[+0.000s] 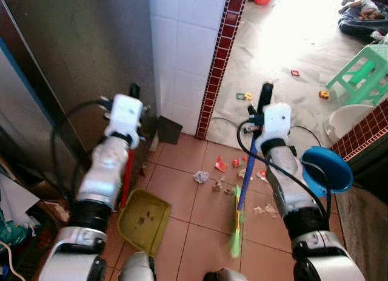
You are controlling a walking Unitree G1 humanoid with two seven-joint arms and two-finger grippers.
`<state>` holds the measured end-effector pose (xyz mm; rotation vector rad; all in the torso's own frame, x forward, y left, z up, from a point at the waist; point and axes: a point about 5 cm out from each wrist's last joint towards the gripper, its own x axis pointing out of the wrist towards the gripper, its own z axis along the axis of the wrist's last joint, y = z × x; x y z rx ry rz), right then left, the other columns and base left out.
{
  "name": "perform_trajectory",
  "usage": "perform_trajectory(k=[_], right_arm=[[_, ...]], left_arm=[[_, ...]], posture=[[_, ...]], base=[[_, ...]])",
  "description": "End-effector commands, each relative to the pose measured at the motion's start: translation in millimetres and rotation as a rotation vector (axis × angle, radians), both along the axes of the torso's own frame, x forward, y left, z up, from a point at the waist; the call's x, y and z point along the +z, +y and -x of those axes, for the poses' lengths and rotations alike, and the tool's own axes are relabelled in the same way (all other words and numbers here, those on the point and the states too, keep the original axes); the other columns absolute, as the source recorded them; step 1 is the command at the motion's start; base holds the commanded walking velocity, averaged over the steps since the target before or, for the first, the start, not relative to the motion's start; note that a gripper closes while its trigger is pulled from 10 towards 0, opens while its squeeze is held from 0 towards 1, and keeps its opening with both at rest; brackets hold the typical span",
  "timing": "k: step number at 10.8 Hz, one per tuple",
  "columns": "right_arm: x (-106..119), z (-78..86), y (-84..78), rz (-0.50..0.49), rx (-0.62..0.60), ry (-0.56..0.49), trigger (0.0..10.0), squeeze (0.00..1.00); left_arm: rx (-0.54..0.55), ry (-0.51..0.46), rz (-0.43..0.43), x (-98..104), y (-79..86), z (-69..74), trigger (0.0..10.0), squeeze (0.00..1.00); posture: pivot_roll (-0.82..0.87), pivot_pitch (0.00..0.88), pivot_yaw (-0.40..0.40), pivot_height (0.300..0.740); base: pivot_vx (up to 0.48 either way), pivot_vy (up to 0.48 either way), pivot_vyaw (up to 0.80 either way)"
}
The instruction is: Sweep floor
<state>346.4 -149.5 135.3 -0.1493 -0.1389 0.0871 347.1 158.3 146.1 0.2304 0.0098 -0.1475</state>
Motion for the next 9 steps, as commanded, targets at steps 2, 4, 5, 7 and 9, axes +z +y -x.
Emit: perform_trajectory(k=[2,4,5,7,9], right_arm=[[24,-9.7,18.0,-0.006,0.045,-0.098,10.0,0.00],[23,-8.8,22.6,-0.036,0.035,-0.103,10.0,0.00],[21,-6.8,20.9,-0.028,0.043,-0.101,10.0,0.00],[17,-4.5,7.2,-0.020,0.014,-0.089,10.0,0.00],[11,-1.6,4.1,-0.024,0.005,-0.071,10.0,0.00]], left_arm=[[-0.048,-0.108,0.081,29,-3.2,3.3,10.0,0.00],[-0.028,-0.117,0.162,17,-15.7,21.6,10.0,0.00],[0.010,-0.063,0.207,7,-23.3,27.9,10.0,0.00],[0.004,-0.075,0.206,6,-34.0,36.7,10.0,0.00],[-0.019,-0.069,0.199,8,-38.9,40.4,10.0,0.00]], posture=[[0.10,0.009,-0.046,0.740],[0.10,0.027,-0.045,0.740],[0.09,0.030,-0.050,0.740],[0.09,0.037,-0.054,0.740],[0.08,0.052,-0.055,0.740]], base=[[0.000,0.000,0.00],[0.000,0.000,0.00],[0.000,0.000,0.00],[0.000,0.000,0.00],[0.000,0.000,-0.34]])
